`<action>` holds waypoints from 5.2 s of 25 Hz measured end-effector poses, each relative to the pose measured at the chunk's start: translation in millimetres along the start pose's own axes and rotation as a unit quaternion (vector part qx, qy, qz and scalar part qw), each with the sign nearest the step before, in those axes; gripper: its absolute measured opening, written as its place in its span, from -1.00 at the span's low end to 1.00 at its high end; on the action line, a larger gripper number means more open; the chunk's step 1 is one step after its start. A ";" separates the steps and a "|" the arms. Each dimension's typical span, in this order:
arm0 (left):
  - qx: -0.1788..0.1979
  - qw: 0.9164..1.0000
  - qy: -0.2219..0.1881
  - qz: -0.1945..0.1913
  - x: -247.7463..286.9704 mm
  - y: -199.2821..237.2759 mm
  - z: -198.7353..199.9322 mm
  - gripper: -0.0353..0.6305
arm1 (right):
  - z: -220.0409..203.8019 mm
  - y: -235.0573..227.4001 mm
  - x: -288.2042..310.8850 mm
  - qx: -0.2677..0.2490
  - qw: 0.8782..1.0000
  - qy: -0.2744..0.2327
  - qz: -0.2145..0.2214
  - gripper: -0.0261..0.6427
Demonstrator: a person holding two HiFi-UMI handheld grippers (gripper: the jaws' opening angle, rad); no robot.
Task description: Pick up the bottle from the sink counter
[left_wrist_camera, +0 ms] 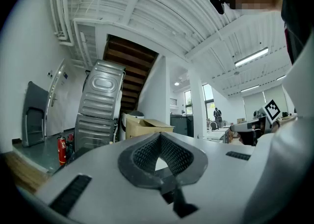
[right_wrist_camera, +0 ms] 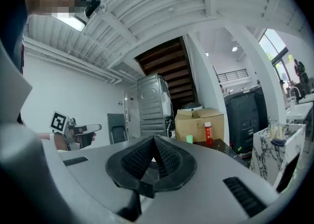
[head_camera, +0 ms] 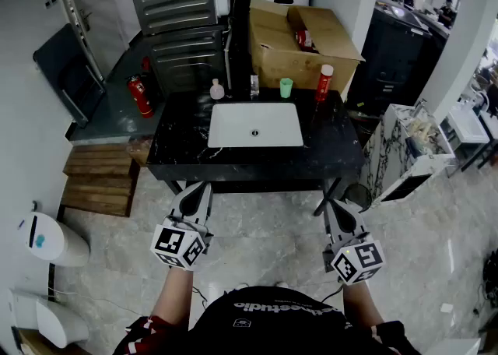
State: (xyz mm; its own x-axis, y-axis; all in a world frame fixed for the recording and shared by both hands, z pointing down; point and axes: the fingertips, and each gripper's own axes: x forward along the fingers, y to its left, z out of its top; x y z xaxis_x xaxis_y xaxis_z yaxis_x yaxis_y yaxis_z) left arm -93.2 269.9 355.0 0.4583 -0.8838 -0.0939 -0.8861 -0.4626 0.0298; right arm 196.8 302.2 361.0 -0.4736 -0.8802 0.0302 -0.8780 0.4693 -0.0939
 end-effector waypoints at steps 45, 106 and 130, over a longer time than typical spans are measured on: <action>-0.015 1.000 0.005 0.012 143.2 133.6 -48.6 -0.85 | -17.4 -48.3 208.4 0.000 0.999 -0.009 0.033 -0.81; 0.029 0.989 0.136 0.048 517.9 399.2 -264.0 -0.13 | -94.5 -96.9 596.8 -0.040 0.998 -0.012 0.047 -0.81; 0.017 0.986 0.151 0.075 557.6 432.6 -281.2 -0.45 | -111.2 -108.6 578.1 -0.041 0.999 0.017 0.018 -0.81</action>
State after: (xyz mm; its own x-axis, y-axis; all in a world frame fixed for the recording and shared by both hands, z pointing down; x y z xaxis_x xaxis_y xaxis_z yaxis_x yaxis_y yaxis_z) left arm -201.4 -442.7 595.4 0.3180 -0.9248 0.2090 -0.9447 -0.3277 -0.0127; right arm 10.8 -249.8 499.3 -0.5062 -0.8601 0.0627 -0.8622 0.5065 -0.0129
